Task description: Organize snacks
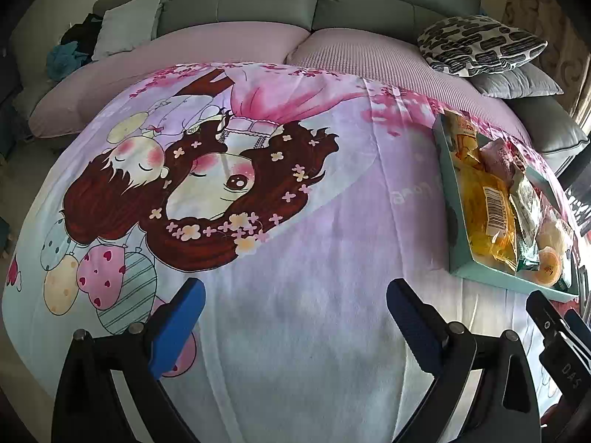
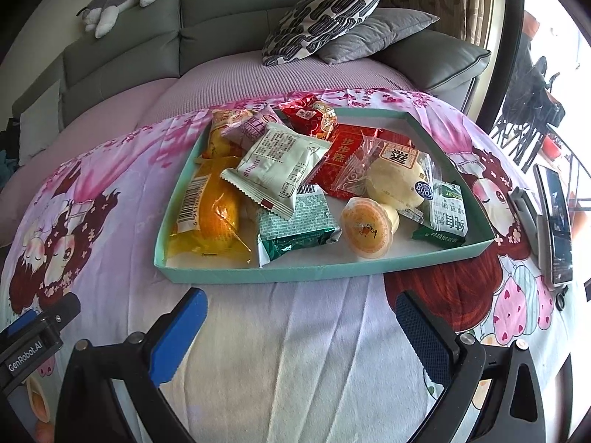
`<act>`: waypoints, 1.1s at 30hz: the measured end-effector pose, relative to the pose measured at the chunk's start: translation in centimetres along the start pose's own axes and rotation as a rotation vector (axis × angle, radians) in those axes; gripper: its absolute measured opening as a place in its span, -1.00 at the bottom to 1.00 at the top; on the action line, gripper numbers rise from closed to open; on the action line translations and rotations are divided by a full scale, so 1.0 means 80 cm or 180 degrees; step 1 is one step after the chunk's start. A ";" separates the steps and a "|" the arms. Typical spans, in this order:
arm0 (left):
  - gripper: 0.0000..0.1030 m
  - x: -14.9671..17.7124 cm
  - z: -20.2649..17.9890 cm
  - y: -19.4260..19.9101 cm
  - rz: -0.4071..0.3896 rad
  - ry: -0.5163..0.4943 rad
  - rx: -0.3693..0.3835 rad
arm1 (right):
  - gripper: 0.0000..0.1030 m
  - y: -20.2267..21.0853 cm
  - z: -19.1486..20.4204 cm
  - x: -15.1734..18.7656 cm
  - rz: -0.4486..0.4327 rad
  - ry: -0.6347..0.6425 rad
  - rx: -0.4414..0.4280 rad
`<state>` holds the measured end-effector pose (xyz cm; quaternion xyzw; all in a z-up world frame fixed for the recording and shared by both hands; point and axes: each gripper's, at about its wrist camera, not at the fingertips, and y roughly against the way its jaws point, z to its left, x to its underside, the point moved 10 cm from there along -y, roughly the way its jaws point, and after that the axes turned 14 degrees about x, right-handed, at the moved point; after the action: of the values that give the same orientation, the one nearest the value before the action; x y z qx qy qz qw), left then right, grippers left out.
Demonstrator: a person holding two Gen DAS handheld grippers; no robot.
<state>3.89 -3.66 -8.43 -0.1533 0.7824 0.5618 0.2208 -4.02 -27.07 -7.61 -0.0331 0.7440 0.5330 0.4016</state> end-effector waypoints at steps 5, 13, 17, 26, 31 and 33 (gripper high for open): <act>0.92 0.001 0.000 -0.003 0.0040 -0.0008 0.0018 | 1.00 0.004 0.001 -0.002 -0.0046 -0.0001 -0.0010; 0.91 0.002 -0.001 -0.004 0.0056 -0.0018 0.0015 | 1.00 0.004 -0.001 -0.002 -0.0038 -0.0006 -0.0017; 0.91 0.003 0.000 -0.005 0.0070 -0.0024 0.0009 | 1.00 0.003 0.000 -0.001 -0.0024 -0.0006 -0.0014; 0.91 0.004 0.000 -0.006 0.0086 -0.0012 0.0012 | 1.00 0.000 0.001 0.001 0.0010 0.0001 -0.0008; 0.91 0.004 0.001 -0.006 0.0094 -0.0011 0.0009 | 1.00 0.000 0.001 0.001 0.0011 0.0002 -0.0007; 0.92 0.004 0.000 -0.006 0.0094 -0.0014 0.0008 | 1.00 0.000 0.001 0.001 0.0011 0.0002 -0.0006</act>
<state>3.83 -3.78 -8.98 -0.1403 0.7848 0.5643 0.2144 -4.02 -26.95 -7.63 -0.0324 0.7437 0.5344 0.4004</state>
